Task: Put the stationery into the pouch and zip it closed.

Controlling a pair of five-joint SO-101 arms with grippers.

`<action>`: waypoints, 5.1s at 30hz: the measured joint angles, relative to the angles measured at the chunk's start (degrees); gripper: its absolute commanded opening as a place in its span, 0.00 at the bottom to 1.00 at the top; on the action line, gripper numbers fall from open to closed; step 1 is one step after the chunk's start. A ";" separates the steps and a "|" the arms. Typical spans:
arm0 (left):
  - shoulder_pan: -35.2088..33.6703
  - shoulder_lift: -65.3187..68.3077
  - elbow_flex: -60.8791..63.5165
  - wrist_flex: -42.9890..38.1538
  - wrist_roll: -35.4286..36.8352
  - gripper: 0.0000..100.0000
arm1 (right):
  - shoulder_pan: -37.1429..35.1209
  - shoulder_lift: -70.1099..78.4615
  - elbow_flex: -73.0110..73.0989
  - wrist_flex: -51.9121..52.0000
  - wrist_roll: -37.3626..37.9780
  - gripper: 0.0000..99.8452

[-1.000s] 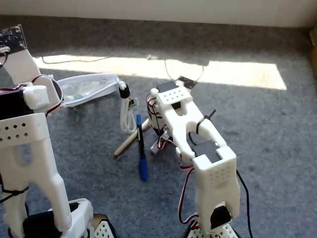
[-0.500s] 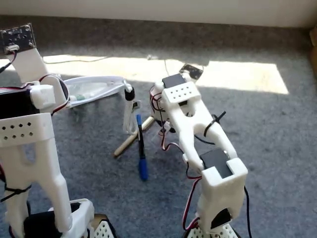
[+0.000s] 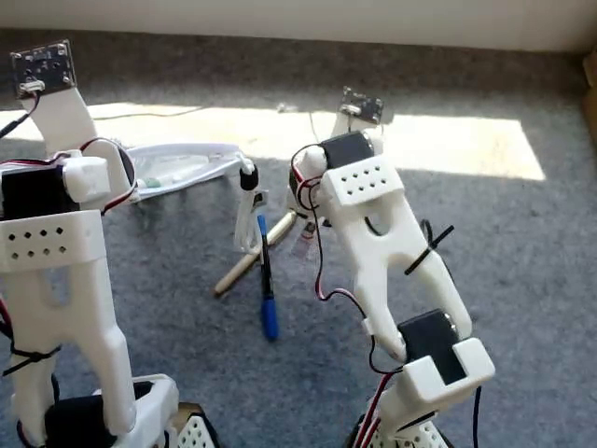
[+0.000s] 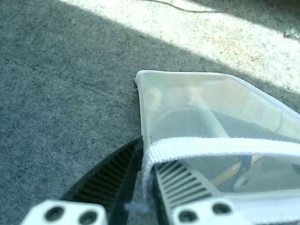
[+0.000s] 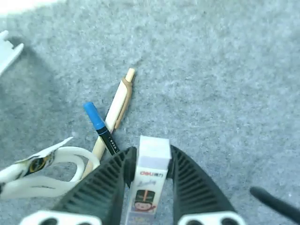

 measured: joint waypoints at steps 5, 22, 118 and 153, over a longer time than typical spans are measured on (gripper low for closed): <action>0.09 0.00 0.00 0.00 0.00 0.01 | 0.00 -4.04 0.00 0.18 0.26 0.05; 0.09 0.00 0.00 0.00 0.00 0.01 | -10.64 -16.26 0.00 -0.88 13.63 0.05; 0.00 0.18 0.09 0.00 0.00 0.01 | -20.40 -36.31 27.78 -43.08 57.05 0.15; -14.68 0.18 0.09 -0.18 0.09 0.01 | -11.16 -11.43 17.58 -22.07 28.04 0.15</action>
